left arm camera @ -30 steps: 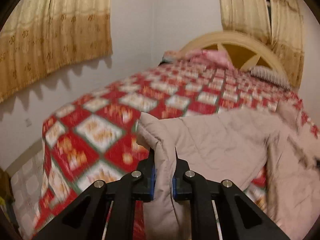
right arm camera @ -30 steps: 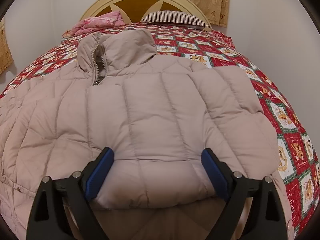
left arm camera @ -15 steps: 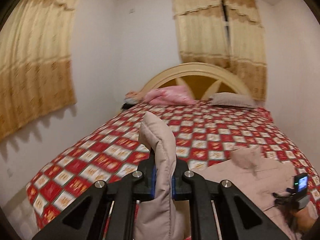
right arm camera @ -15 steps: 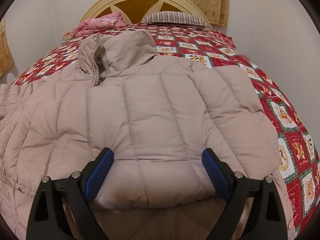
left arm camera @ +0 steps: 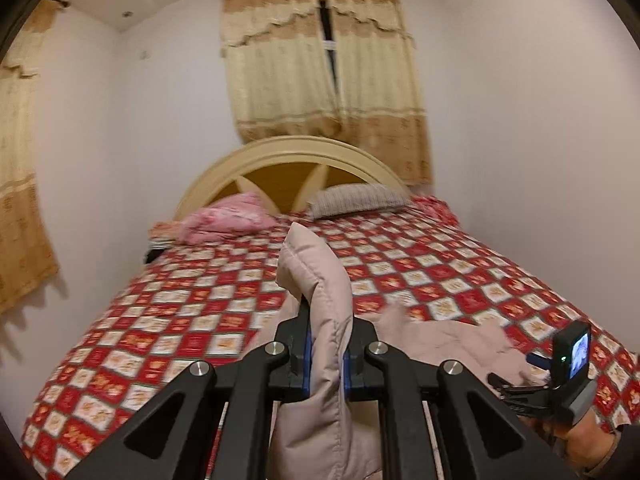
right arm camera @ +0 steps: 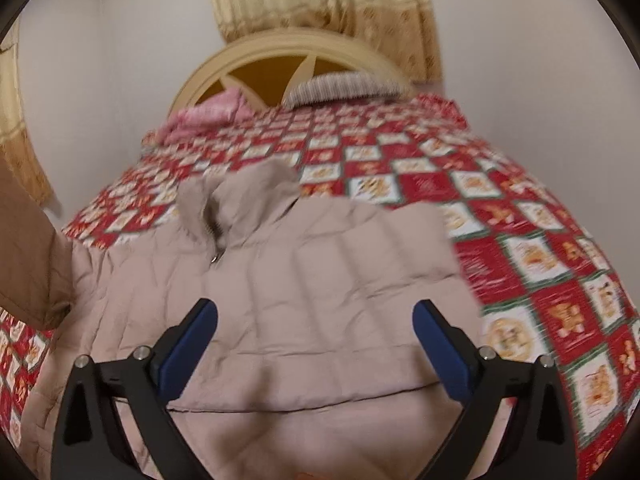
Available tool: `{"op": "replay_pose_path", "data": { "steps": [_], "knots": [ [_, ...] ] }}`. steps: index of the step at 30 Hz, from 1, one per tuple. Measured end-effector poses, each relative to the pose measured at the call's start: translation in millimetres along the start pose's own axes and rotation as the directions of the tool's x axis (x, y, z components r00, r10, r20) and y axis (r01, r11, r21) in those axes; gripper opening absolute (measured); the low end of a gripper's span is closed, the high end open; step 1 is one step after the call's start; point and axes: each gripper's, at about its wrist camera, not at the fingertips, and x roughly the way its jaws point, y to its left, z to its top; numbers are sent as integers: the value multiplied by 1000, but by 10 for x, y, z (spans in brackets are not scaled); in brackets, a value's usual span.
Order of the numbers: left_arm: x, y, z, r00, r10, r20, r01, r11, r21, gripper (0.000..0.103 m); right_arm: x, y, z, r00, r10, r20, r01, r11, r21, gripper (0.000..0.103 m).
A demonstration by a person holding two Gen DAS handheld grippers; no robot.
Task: Fold large clothes
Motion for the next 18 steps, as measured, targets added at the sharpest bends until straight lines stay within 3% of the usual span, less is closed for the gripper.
{"op": "replay_pose_path", "data": {
  "steps": [3,10,18],
  "knots": [
    [225,-363,-84,998,-53,-32,53,999,12,10,46,-114,-87,999,-27,16,27,999,18,100],
    [822,-1084,-450,988,-88,-127,97,993,71,10,183,-426,-210,999,17,-27,-12,986,166,102],
    [1528,-1509,-1010,956,-112,-270,130,990,47,11,184,-672,-323,999,42,-9,-37,954,297,103]
  ]
}}
